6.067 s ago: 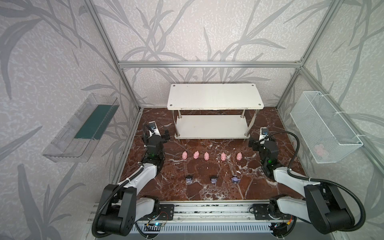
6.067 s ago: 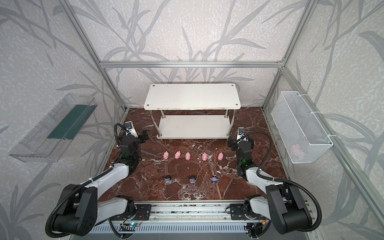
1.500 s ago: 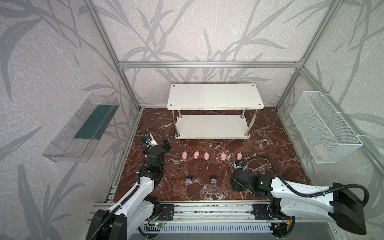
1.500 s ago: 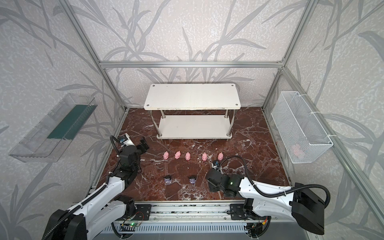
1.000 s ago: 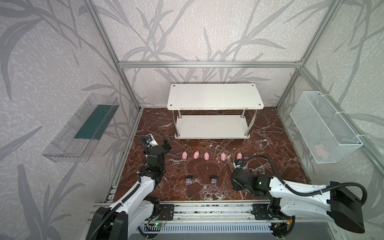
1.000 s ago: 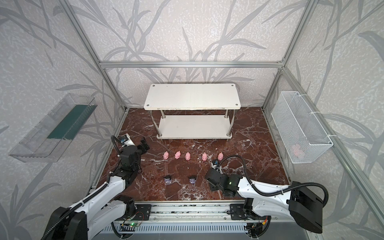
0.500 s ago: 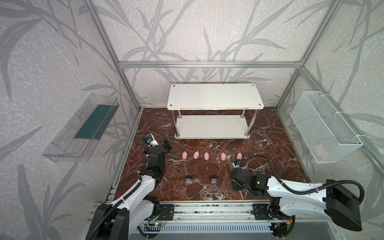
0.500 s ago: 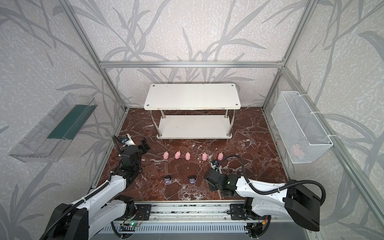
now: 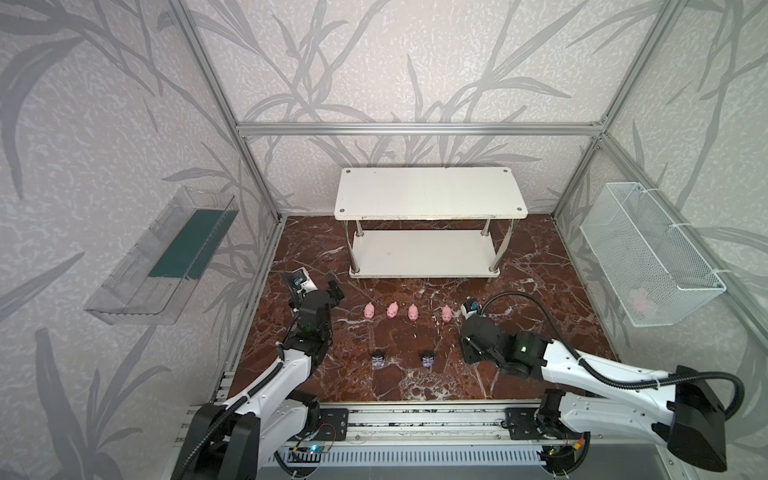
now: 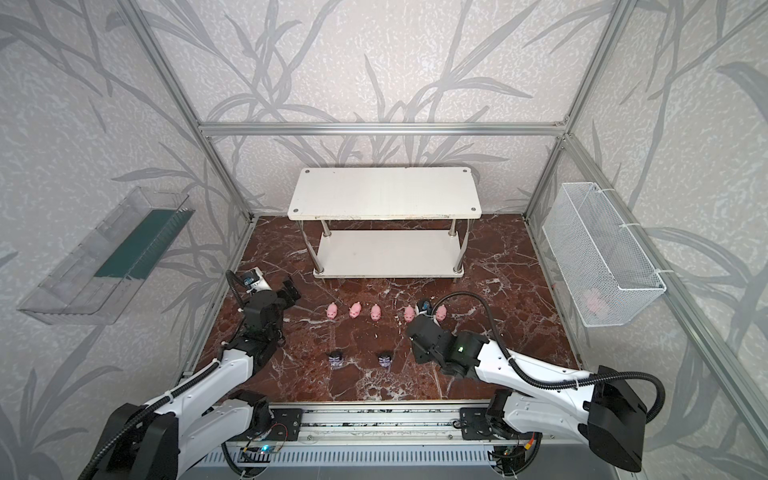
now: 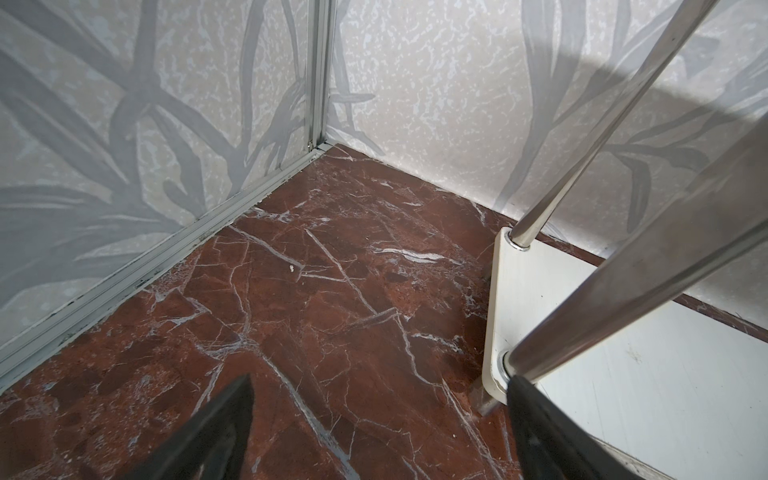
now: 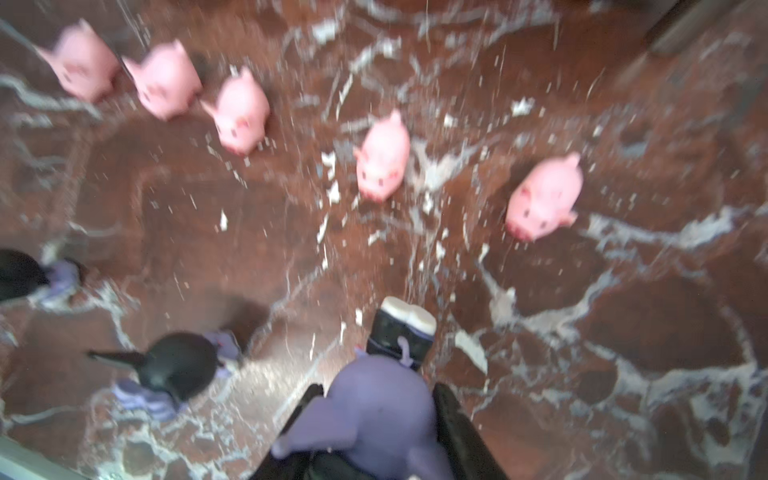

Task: Place and organize the plastic toys onto the shelf
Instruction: 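Lift the purple figure and carry it to the shelf's lower tier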

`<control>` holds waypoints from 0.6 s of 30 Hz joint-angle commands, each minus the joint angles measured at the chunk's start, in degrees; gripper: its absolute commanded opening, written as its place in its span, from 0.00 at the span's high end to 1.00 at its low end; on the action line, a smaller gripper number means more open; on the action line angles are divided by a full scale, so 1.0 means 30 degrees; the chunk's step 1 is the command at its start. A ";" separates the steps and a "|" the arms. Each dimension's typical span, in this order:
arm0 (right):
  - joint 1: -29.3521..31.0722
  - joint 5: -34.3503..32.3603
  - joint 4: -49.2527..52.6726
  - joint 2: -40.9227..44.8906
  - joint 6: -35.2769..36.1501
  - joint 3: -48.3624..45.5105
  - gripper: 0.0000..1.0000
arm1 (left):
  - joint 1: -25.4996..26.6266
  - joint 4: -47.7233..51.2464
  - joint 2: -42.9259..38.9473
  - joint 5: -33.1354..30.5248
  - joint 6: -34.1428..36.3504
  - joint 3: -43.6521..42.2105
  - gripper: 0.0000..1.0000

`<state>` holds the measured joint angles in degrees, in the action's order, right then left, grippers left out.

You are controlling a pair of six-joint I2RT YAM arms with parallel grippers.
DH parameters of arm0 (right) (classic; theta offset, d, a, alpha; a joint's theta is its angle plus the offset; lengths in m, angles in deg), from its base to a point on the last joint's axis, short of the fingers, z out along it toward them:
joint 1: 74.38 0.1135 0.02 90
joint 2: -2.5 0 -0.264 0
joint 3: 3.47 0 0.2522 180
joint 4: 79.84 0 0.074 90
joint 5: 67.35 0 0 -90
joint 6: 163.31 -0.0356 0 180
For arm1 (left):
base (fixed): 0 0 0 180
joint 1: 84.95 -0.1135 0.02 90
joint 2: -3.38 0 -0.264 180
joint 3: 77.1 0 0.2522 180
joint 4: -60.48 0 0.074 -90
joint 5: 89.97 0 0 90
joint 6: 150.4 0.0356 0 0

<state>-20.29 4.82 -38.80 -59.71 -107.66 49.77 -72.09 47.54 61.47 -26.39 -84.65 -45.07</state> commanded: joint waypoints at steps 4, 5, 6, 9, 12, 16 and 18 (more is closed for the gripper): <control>-0.3427 0.2131 -0.2404 -0.1704 0.4748 0.2405 0.69 | -0.0071 -0.0472 0.0084 0.0015 -0.0273 -0.0001 0.07; -0.3966 0.2344 -0.2935 -0.2257 0.5287 0.2708 0.69 | -0.0097 -0.0475 0.0113 0.0081 -0.0279 0.0008 0.07; -0.4537 0.2789 -0.3476 -0.2893 0.5709 0.3044 0.69 | -0.0098 -0.0452 0.0131 0.0067 -0.0295 0.0029 0.07; -0.6176 0.4453 -0.4188 -0.4977 0.7007 0.4487 0.69 | -0.0098 -0.0402 0.0145 0.0063 -0.0274 0.0059 0.07; -0.7019 0.4099 -0.4491 -0.6426 0.8226 0.5625 0.69 | -0.0098 -0.0360 0.0073 0.0123 -0.0161 0.0040 0.07; -0.8177 0.4456 -0.4962 -0.7486 0.9089 0.6627 0.68 | -0.0157 -0.0230 0.0113 0.0172 -0.0120 0.0099 0.07; -0.8551 0.4211 -0.4776 -0.8119 0.9827 0.7321 0.68 | -0.0208 -0.0235 0.0105 0.0278 -0.0176 0.0100 0.07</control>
<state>-44.57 16.73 -51.36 -82.77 -83.11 68.31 -72.35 47.19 61.69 -25.53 -84.58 -45.07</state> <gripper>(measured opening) 0.390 0.928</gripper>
